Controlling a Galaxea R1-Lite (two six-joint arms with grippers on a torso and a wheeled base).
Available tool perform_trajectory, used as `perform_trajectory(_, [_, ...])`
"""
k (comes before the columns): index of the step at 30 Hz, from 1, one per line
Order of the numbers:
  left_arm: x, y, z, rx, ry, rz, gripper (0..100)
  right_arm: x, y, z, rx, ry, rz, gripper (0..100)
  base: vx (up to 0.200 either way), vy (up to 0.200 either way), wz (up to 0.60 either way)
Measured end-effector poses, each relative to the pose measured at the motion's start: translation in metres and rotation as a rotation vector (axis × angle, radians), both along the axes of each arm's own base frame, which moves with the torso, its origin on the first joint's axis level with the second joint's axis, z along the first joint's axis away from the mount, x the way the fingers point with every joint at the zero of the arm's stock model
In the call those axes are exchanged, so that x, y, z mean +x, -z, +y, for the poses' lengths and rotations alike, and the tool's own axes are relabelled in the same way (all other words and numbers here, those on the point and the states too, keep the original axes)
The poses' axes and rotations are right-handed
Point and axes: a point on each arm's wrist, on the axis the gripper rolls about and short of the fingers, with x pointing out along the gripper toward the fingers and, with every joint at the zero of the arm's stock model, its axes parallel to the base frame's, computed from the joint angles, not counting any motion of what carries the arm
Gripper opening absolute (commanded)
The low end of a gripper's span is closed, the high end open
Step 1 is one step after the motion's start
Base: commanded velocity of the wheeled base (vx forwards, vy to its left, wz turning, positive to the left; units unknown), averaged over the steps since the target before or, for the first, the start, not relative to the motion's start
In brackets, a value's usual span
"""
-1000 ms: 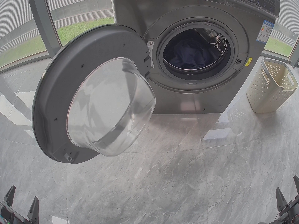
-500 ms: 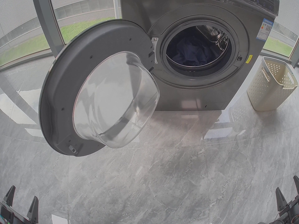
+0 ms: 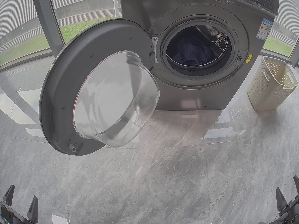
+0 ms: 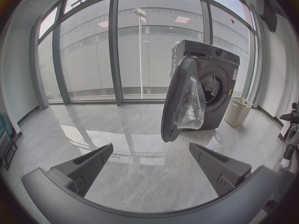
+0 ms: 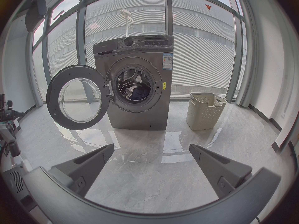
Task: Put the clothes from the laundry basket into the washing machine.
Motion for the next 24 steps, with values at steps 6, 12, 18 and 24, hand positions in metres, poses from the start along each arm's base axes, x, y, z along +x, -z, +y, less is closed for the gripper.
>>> perform_trajectory(6, [-0.006,-0.025,-0.001,-0.047,0.039,-0.091,100,0.000,0.000,0.000,0.000,-0.001,0.000,100,0.000,0.000,0.00])
perform_trajectory(12, [0.000,-0.068,-0.001,-0.068,0.116,-0.142,100,0.000,0.000,0.000,0.000,-0.001,0.000,100,0.000,0.000,0.00])
perform_trajectory(18, [0.033,-0.101,-0.003,-0.073,0.175,-0.126,100,0.000,0.000,0.000,0.000,-0.001,0.001,100,0.000,0.000,0.00])
perform_trajectory(24, [0.085,-0.123,-0.008,-0.072,0.254,-0.058,100,0.000,0.000,0.000,0.000,-0.001,0.001,100,0.000,0.000,0.00])
